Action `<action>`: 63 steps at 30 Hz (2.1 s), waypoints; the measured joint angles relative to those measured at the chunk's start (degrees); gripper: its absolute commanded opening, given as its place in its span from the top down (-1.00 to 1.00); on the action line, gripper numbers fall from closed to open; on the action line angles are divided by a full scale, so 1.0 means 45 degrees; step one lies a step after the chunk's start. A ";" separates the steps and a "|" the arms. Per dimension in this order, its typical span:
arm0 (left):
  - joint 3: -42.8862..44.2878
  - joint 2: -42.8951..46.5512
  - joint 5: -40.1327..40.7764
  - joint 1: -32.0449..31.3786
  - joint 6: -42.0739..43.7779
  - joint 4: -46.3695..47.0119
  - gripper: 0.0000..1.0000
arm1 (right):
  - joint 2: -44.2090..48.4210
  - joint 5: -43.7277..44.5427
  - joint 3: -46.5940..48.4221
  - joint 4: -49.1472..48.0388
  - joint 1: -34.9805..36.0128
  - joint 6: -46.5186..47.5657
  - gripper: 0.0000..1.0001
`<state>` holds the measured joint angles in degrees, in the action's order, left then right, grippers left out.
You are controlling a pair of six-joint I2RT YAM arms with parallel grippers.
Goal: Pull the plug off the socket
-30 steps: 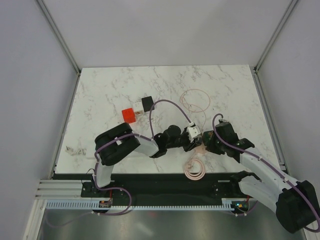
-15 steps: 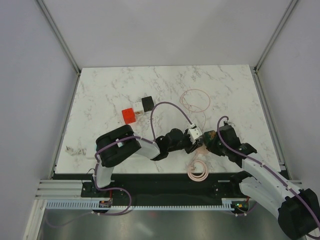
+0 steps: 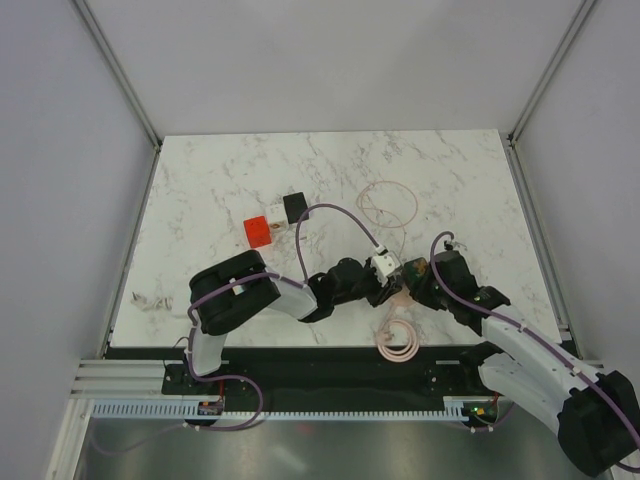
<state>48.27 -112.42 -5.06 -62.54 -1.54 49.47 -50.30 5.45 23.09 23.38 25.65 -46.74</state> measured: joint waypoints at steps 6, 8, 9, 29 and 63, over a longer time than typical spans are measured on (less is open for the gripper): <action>-0.0243 0.0019 -0.0350 0.0024 0.0335 0.0364 0.95 | -0.0005 0.0155 -0.0058 -0.0078 0.0141 0.0000 0.50; -0.0423 0.0019 -0.0476 0.0029 0.0525 0.0704 0.96 | -0.0024 0.0170 -0.0053 -0.0078 0.0175 0.0000 0.50; -0.0520 0.0019 -0.0544 0.0029 0.0568 0.0869 0.95 | -0.0044 0.0170 -0.0044 -0.0073 0.0204 0.0000 0.50; 0.1282 0.0835 0.0665 -0.0189 0.0024 -0.3886 0.95 | -0.0787 0.0457 0.0301 -0.0330 0.0403 0.0102 0.48; 0.3011 0.1020 0.0015 0.0316 -0.2157 -0.7563 0.96 | -0.1277 0.0408 0.0544 -0.0826 0.0491 0.0335 0.42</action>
<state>61.82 -107.83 -4.99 -61.12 -11.25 15.44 -56.05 7.29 25.54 19.66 27.86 -45.23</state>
